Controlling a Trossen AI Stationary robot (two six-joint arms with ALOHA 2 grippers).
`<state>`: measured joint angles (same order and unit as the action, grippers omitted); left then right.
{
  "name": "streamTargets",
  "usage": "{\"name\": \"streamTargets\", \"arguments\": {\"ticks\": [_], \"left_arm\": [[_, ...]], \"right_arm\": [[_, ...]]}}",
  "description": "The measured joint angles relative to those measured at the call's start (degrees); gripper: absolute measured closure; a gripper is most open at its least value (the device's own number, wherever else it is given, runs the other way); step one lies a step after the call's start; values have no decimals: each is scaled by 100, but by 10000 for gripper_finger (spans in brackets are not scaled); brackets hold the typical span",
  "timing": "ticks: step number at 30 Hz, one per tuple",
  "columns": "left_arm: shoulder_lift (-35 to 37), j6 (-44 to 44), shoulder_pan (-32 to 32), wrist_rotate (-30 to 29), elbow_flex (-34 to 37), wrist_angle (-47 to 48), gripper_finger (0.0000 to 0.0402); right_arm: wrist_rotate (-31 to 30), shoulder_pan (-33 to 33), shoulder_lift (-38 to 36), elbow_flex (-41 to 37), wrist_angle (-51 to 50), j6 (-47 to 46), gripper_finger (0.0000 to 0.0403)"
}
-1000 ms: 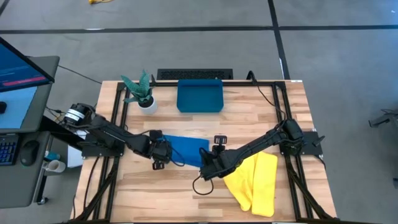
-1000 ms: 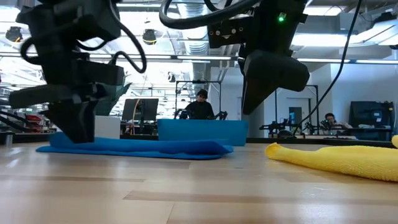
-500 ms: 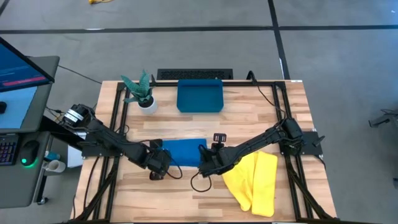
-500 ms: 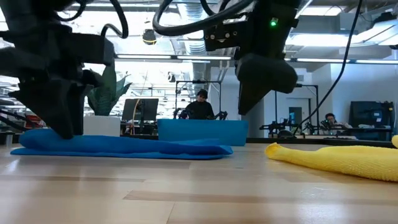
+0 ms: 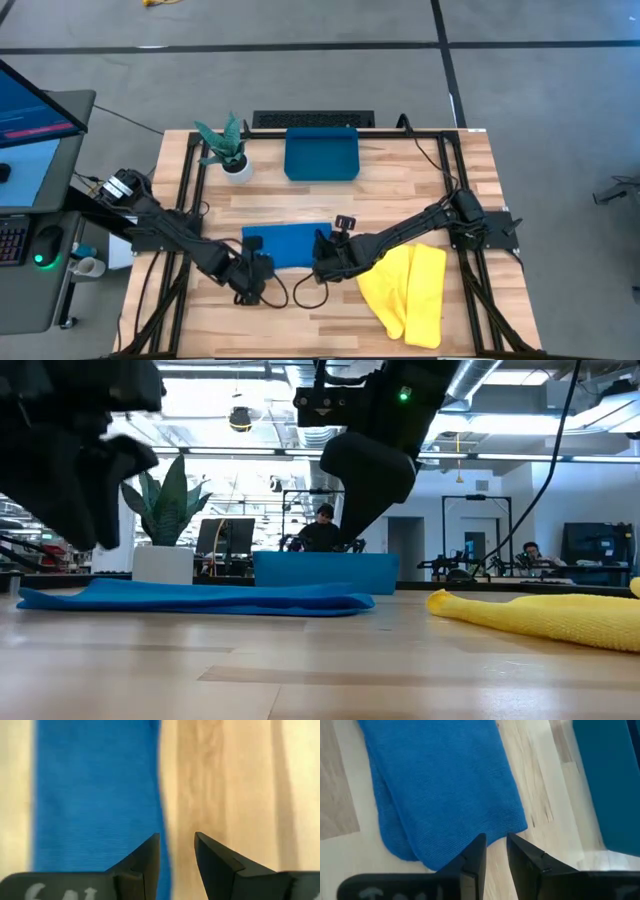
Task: Roll microfiber towels into tight, uniform cylinder then place into a basket
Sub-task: Fold the blue microfiber towel
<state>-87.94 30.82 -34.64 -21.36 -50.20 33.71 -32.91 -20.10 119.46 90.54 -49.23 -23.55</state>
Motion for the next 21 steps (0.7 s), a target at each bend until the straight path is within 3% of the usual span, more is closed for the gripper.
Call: {"name": "streamTargets", "arguments": {"ticks": [6,12,21], "left_arm": [[-18,262,142,-890,-31,550,288],[-24,221,508,-484,391,-265,288],[-24,113,680,-332,792,-860,288]], "right_arm": [[0,-4,0,0,-110,72,305],[9,-58,0,0,-245,256,305],[8,-50,-2,0,-235,304,305]]}}
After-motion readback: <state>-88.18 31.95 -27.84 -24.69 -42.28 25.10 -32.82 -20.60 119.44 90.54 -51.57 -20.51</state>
